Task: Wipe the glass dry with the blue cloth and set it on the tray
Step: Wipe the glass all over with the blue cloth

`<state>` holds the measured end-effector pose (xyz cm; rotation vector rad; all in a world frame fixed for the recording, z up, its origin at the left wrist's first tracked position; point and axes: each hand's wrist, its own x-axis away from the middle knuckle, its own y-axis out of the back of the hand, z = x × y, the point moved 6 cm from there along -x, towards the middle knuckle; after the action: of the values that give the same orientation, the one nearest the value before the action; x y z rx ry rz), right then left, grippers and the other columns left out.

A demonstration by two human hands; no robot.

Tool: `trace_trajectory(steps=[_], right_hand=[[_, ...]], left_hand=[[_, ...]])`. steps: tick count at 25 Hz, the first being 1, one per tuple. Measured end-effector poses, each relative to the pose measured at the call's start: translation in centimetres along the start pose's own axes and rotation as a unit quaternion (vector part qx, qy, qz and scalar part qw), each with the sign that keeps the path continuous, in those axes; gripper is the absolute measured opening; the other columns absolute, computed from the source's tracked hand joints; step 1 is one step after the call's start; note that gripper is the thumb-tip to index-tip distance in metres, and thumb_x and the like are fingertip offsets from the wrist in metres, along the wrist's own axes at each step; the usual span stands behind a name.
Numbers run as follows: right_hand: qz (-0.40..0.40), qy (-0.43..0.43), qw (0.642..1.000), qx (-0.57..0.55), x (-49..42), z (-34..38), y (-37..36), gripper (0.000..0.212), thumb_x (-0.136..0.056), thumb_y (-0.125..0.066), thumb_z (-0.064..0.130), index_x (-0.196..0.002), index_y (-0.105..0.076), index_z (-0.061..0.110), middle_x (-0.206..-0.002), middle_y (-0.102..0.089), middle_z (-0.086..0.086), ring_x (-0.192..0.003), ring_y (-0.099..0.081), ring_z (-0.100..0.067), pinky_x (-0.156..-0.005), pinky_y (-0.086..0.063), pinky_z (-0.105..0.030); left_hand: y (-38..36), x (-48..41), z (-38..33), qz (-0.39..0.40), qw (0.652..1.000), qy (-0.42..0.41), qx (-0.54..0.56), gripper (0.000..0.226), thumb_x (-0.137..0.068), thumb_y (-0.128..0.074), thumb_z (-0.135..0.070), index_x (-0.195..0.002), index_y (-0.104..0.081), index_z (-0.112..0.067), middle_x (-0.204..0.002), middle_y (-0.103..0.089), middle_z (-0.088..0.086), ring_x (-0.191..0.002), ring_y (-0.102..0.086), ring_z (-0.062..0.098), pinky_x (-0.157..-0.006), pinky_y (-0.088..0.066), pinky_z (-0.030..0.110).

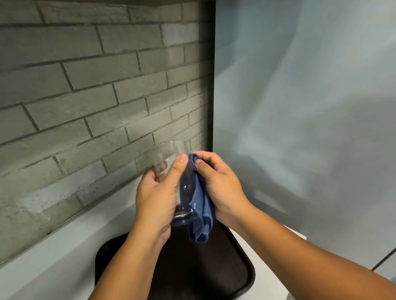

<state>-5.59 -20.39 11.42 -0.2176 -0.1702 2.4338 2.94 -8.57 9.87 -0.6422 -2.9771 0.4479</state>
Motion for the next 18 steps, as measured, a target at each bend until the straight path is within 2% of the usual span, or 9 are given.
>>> trace_trajectory(steps=[1,4,5,7,9,11,14,17,18], right_hand=[[-0.015,-0.012,1.0,-0.008,0.1,-0.1,0.2,0.017,-0.109,-0.06,0.014,-0.12,-0.073,0.015,-0.123,-0.075,-0.023,-0.115,-0.07,-0.043,-0.112,-0.051,-0.063],[0.015,0.093,0.994,0.054,1.0,1.1,-0.3,0.02,-0.109,-0.059,0.018,-0.123,-0.072,0.024,-0.124,-0.075,-0.009,-0.116,-0.072,-0.025,-0.109,-0.056,-0.052],[0.039,0.127,0.988,0.074,1.3,1.8,-0.7,0.021,-0.11,-0.059,0.018,-0.125,-0.072,0.025,-0.125,-0.075,-0.007,-0.118,-0.073,-0.026,-0.108,-0.057,-0.049],[0.037,0.118,0.99,0.072,1.0,1.6,-0.7,0.023,-0.11,-0.059,0.014,-0.13,-0.069,0.021,-0.125,-0.076,-0.004,-0.116,-0.074,-0.025,-0.106,-0.058,-0.048],[0.025,0.101,0.992,0.07,1.5,1.1,-0.9,0.032,-0.11,-0.06,0.012,-0.139,-0.064,0.022,-0.128,-0.076,0.005,-0.118,-0.073,-0.011,-0.108,-0.058,-0.04],[0.039,0.2,0.971,0.127,3.2,2.1,-1.4,0.043,-0.108,-0.062,0.016,-0.148,-0.058,0.028,-0.134,-0.071,0.013,-0.129,-0.067,-0.007,-0.112,-0.053,-0.032],[0.105,0.372,0.879,0.279,4.4,3.3,-1.8,0.034,-0.104,-0.063,0.014,-0.138,-0.069,0.019,-0.133,-0.071,0.01,-0.129,-0.063,-0.009,-0.112,-0.049,-0.038],[0.084,0.306,0.906,0.279,3.0,2.7,-1.0,0.027,-0.101,-0.061,0.009,-0.125,-0.074,0.01,-0.129,-0.069,0.0,-0.129,-0.063,-0.016,-0.113,-0.048,-0.048],[0.089,0.319,0.898,0.29,3.6,2.9,-1.2,0.027,-0.1,-0.061,0.008,-0.123,-0.075,0.011,-0.129,-0.068,0.001,-0.129,-0.061,-0.014,-0.113,-0.047,-0.045]], left_hand=[[-0.1,0.2,0.1,-0.002,1.0,-0.001,-0.001,0.072,-0.071,-0.094,-0.061,-0.124,-0.078,-0.017,-0.076,-0.086,-0.018,-0.066,-0.079,-0.007,-0.054,-0.056,0.01],[0.6,0.0,0.8,-0.03,0.998,0.055,0.026,0.058,-0.096,-0.082,-0.062,-0.127,-0.079,-0.013,-0.1,-0.089,0.004,-0.088,-0.085,0.02,-0.069,-0.068,0.031],[0.6,0.2,1.1,-0.028,0.994,0.093,0.059,0.061,-0.097,-0.078,-0.063,-0.128,-0.08,-0.011,-0.108,-0.089,0.015,-0.099,-0.087,0.032,-0.079,-0.072,0.042],[0.4,0.7,1.5,-0.012,0.983,0.147,0.111,0.079,-0.085,-0.078,-0.07,-0.13,-0.078,-0.006,-0.122,-0.085,0.028,-0.112,-0.084,0.045,-0.104,-0.066,0.059],[0.2,1.0,1.8,-0.003,0.977,0.173,0.122,0.081,-0.082,-0.08,-0.076,-0.125,-0.08,-0.006,-0.118,-0.086,0.022,-0.101,-0.085,0.039,-0.1,-0.066,0.057],[-0.1,0.9,2.2,0.032,0.97,0.195,0.142,0.074,-0.095,-0.072,-0.075,-0.119,-0.087,-0.006,-0.114,-0.087,0.022,-0.097,-0.086,0.035,-0.088,-0.07,0.049],[-0.6,1.0,3.0,0.078,0.946,0.242,0.203,0.072,-0.105,-0.06,-0.072,-0.099,-0.093,-0.008,-0.098,-0.088,0.019,-0.088,-0.089,0.032,-0.074,-0.073,0.042],[-0.6,1.4,3.1,0.066,0.941,0.262,0.205,0.082,-0.101,-0.059,-0.078,-0.128,-0.088,-0.006,-0.129,-0.084,0.029,-0.114,-0.085,0.04,-0.092,-0.07,0.05],[-0.5,1.4,3.3,0.062,0.94,0.266,0.204,0.082,-0.1,-0.06,-0.08,-0.123,-0.09,-0.007,-0.124,-0.086,0.029,-0.109,-0.086,0.04,-0.088,-0.072,0.05]])
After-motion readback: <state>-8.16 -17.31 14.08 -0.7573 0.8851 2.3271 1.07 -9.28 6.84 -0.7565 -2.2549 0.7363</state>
